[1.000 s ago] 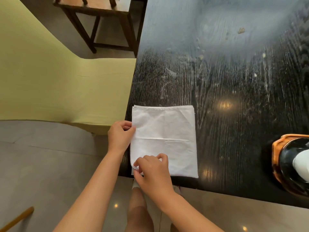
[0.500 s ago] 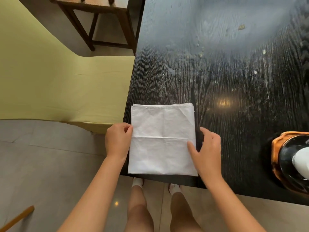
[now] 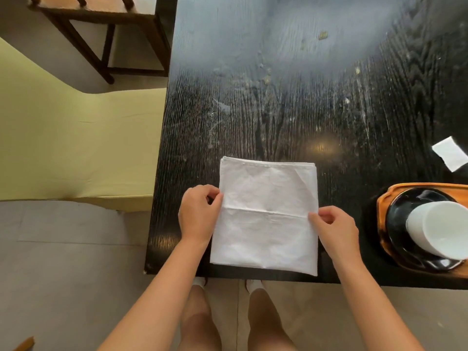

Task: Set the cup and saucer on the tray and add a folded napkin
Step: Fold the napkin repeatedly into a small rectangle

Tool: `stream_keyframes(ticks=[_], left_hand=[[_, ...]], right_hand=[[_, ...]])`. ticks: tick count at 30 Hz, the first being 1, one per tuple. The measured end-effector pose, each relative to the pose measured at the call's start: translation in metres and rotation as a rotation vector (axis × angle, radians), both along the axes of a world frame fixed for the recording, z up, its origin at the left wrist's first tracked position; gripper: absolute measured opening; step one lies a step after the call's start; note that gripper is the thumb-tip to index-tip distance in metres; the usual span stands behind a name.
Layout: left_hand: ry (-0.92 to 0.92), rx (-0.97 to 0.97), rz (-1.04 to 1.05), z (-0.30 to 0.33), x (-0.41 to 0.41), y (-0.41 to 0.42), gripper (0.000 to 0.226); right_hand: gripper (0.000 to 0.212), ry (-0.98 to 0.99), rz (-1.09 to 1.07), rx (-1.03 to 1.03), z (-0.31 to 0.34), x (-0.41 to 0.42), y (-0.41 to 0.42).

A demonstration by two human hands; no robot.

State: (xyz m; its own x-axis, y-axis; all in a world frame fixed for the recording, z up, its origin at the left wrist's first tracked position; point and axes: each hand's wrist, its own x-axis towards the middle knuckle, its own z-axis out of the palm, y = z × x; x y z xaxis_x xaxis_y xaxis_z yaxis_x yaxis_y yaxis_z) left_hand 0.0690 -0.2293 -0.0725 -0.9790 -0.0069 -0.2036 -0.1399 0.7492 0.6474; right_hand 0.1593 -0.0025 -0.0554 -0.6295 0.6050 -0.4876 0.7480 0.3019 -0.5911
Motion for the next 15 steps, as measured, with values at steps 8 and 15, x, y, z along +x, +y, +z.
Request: stream_keyframes(ticks=[8,15], left_hand=[[0.069,-0.049,-0.073,-0.005,0.005,0.006,0.005],[0.209,-0.203,-0.161,-0.003,0.005,0.008,0.031]], right_hand=[[0.02,0.129,-0.038,-0.028,0.003,-0.001,0.006],[0.046,0.166,0.061,0.335,0.002,-0.018,-0.002]])
